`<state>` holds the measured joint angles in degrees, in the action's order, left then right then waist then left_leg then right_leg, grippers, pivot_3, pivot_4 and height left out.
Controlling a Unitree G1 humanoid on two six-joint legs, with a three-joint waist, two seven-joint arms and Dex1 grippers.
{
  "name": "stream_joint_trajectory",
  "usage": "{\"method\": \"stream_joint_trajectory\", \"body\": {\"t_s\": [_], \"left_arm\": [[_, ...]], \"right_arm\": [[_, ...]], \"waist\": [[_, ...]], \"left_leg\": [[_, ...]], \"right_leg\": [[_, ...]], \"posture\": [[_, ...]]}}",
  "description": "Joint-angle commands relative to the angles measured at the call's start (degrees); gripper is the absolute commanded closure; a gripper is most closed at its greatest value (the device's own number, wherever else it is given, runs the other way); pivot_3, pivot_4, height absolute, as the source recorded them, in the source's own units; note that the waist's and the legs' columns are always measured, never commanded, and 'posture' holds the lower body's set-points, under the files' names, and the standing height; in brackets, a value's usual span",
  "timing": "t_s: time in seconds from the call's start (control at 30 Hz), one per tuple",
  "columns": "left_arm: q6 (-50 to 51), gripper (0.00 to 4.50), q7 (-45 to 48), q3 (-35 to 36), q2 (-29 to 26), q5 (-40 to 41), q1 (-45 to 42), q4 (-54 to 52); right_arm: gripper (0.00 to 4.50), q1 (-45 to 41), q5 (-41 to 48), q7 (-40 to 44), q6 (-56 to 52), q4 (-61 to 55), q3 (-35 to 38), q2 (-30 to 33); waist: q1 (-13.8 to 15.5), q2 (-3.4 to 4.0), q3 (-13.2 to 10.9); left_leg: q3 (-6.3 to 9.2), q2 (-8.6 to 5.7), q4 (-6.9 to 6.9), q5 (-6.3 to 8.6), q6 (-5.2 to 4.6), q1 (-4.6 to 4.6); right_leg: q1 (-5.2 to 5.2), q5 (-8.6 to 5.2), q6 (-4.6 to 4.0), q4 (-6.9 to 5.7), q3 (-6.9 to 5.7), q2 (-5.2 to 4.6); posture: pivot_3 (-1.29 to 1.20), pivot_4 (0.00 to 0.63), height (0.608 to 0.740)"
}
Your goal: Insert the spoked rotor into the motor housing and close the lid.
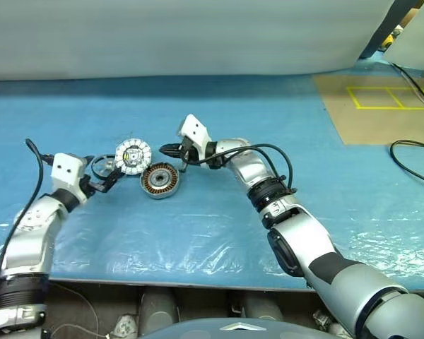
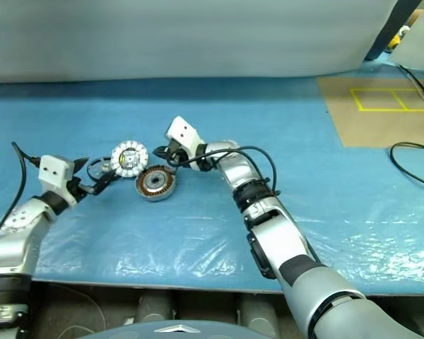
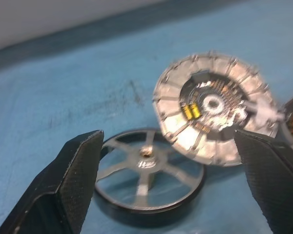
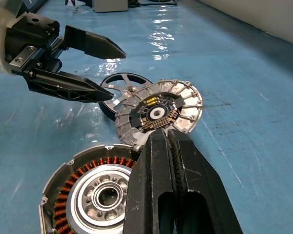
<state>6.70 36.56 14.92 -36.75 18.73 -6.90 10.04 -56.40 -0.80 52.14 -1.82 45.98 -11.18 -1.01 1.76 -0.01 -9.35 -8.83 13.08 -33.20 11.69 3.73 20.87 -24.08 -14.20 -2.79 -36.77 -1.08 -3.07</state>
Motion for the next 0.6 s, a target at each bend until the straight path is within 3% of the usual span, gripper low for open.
{"method": "stream_joint_trajectory", "body": {"t_s": [0.03, 0.43, 0.6], "left_arm": [[-3.38, 0.0, 6.38, 0.4, -3.24, 0.07, -3.99, 4.01], [-17.25, 0.0, 23.09, -4.84, -13.55, -7.64, -23.43, 32.47], [-24.1, 0.0, 30.18, -8.83, -15.3, -11.83, -33.91, 43.22]], "right_arm": [[4.49, 1.24, 1.34, -0.55, -0.59, -4.19, 0.45, -0.07], [4.49, 4.35, 0.96, -1.37, -2.66, -8.11, -1.2, 0.65], [4.49, 4.76, 0.99, -1.36, -3.26, -8.83, -1.54, 0.84]], "waist": [[0.52, -0.01, 0.0], [0.7, -0.08, 0.02], [1.01, -0.15, 0.01]], "left_leg": [[0.05, 0.0, 0.0, 0.0, 0.01, 0.07], [0.19, -0.09, -0.04, 0.07, 0.17, 0.14], [0.24, -0.09, 0.0, 0.06, 0.19, 0.19]], "right_leg": [[-0.01, 0.0, 0.0, 0.02, -0.06, -0.01], [-0.01, 0.02, 0.03, -0.04, -0.18, -0.11], [-0.02, 0.03, 0.04, -0.02, -0.22, -0.1]], "posture": [[0.0, 0.15, 0.74], [0.0, 0.15, 0.74], [0.0, 0.15, 0.74]]}}
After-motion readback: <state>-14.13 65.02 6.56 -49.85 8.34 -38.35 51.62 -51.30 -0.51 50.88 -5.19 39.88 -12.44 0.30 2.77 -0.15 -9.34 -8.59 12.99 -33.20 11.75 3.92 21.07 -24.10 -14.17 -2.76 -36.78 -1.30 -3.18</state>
